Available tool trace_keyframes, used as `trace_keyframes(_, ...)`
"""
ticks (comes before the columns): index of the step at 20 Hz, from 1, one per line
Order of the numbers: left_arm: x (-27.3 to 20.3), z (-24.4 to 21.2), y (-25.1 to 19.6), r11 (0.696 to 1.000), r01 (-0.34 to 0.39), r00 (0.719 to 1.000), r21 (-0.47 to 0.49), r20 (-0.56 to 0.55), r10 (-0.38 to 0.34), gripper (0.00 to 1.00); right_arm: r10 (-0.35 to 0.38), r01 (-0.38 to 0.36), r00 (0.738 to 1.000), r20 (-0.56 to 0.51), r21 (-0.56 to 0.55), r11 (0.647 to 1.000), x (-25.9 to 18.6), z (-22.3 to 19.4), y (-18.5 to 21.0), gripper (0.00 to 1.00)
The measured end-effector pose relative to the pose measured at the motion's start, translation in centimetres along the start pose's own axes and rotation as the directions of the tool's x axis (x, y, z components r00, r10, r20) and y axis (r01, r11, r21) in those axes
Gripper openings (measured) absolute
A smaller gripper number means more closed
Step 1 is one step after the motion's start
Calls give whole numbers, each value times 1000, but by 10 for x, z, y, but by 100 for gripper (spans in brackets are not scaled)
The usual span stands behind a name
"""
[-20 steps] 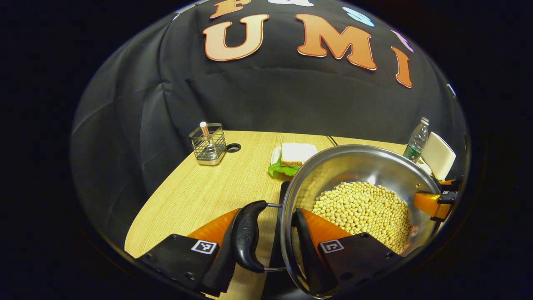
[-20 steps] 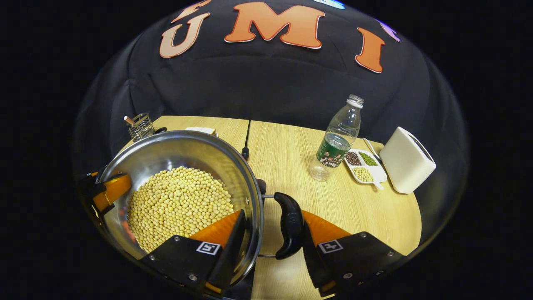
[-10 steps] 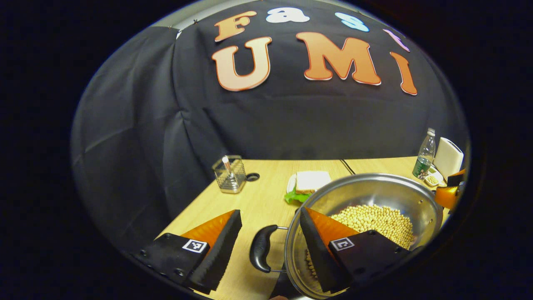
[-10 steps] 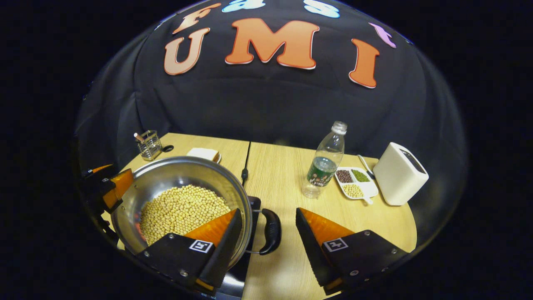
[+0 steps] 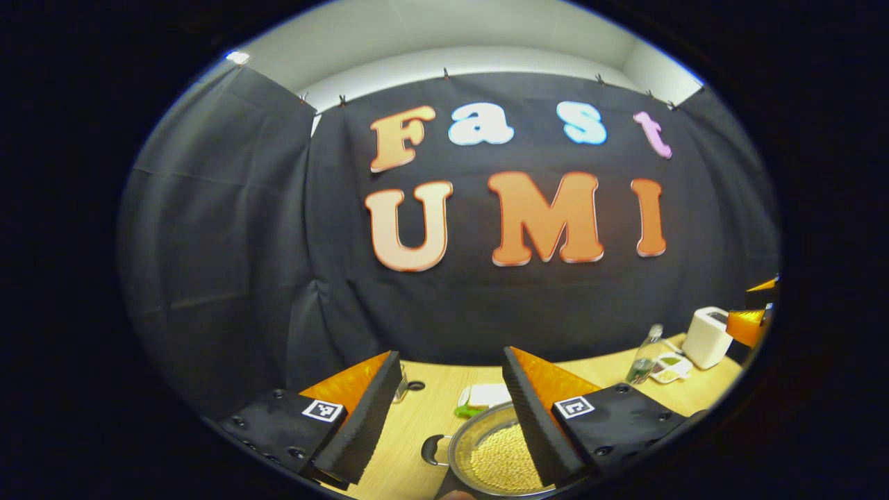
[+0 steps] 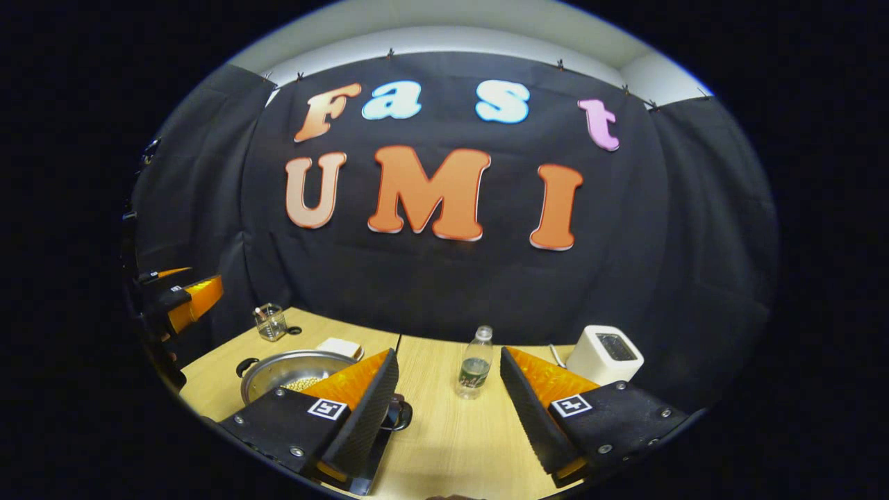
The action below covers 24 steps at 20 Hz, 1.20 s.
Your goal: First push the handle of the pot to place it horizontally, then grasp the pot with both hands and set it on the induction cooktop.
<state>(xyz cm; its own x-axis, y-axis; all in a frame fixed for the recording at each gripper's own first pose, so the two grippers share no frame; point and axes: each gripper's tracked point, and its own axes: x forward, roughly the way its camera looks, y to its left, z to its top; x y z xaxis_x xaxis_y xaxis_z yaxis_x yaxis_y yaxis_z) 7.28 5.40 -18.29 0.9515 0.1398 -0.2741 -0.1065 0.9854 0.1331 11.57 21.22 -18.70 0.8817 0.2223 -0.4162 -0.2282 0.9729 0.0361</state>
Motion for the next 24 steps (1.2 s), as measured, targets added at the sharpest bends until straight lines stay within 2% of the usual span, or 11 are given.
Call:
trace_keyframes(3,-29,56,-3,999,34,997,-42,69,-31,99,-45,47,992,122,-14,999,-38,53,-35,94)
trace_keyframes(6,-44,85,14,997,-43,996,-66,76,48,98,-108,121,972,209,-55,991,-73,88,-79,98)
trace_keyframes(10,-65,133,9,993,-6,995,-114,99,17,97,-182,207,942,281,-61,976,-118,126,-122,95)
trace_keyframes(13,-76,154,12,996,-3,992,-92,129,15,95,-187,206,928,323,-25,978,-138,144,-142,97)
trace_keyframes(15,-89,163,16,996,-15,988,-83,155,27,99,-195,207,914,355,3,978,-149,151,-156,95)
trace_keyframes(16,-96,169,17,996,-14,985,-83,168,28,95,-191,202,908,374,8,979,-155,156,-159,95)
trace_keyframes(17,-104,175,17,996,-11,983,-85,184,26,99,-183,194,900,396,10,981,-160,162,-160,95)
trace_keyframes(20,-115,189,16,999,-21,975,-38,221,28,99,-162,185,879,449,-8,983,-168,181,-162,97)
trace_keyframes(21,-120,193,9,999,-8,975,-31,224,15,99,-167,197,877,451,-19,980,-172,182,-166,97)
trace_keyframes(22,-124,197,4,1000,4,974,-26,226,2,99,-166,203,878,449,-34,979,-173,182,-166,92)
trace_keyframes(24,-130,201,1,1000,14,973,-9,229,-12,98,-128,176,880,456,-64,982,-178,188,-156,95)
